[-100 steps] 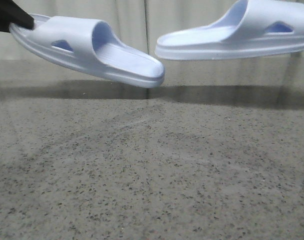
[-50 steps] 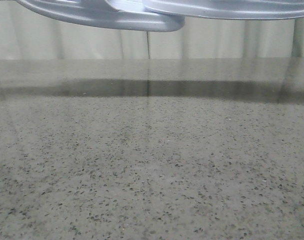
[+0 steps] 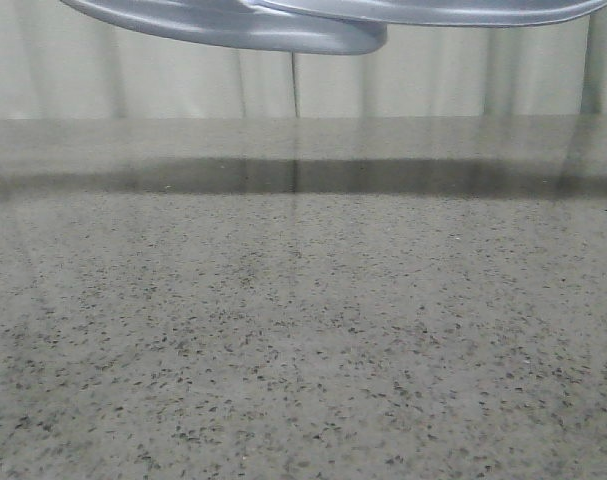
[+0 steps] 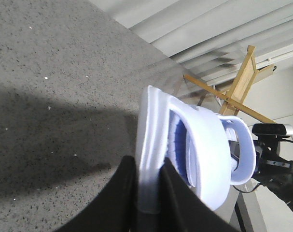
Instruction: Insert blue slippers together front up
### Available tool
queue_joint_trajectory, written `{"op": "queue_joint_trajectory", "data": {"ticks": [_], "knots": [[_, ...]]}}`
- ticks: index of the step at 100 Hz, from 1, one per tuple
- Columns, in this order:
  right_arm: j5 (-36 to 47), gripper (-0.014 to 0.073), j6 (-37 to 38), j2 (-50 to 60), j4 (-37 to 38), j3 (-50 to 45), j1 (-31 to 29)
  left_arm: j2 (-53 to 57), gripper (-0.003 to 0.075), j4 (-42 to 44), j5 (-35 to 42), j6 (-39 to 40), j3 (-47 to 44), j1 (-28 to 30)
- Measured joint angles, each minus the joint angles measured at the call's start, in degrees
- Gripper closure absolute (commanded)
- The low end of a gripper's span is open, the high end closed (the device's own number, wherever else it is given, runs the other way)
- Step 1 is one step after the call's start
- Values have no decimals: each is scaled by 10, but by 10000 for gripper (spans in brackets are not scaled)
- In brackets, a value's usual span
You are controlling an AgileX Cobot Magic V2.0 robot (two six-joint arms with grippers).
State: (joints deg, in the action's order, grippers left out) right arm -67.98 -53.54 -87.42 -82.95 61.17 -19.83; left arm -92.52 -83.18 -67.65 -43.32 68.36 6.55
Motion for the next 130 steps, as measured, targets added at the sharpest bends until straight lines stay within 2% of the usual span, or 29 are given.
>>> {"op": "queue_joint_trajectory", "data": {"ticks": [31, 80, 130], "knots": [[-1, 701, 17, -91, 27, 92, 43, 0, 704, -2, 2, 17, 0, -1], [34, 701, 38, -190, 51, 178, 154, 0, 704, 5, 20, 22, 0, -7], [62, 701, 68, -241, 82, 190, 200, 1, 704, -30, 29, 28, 0, -19]]}}
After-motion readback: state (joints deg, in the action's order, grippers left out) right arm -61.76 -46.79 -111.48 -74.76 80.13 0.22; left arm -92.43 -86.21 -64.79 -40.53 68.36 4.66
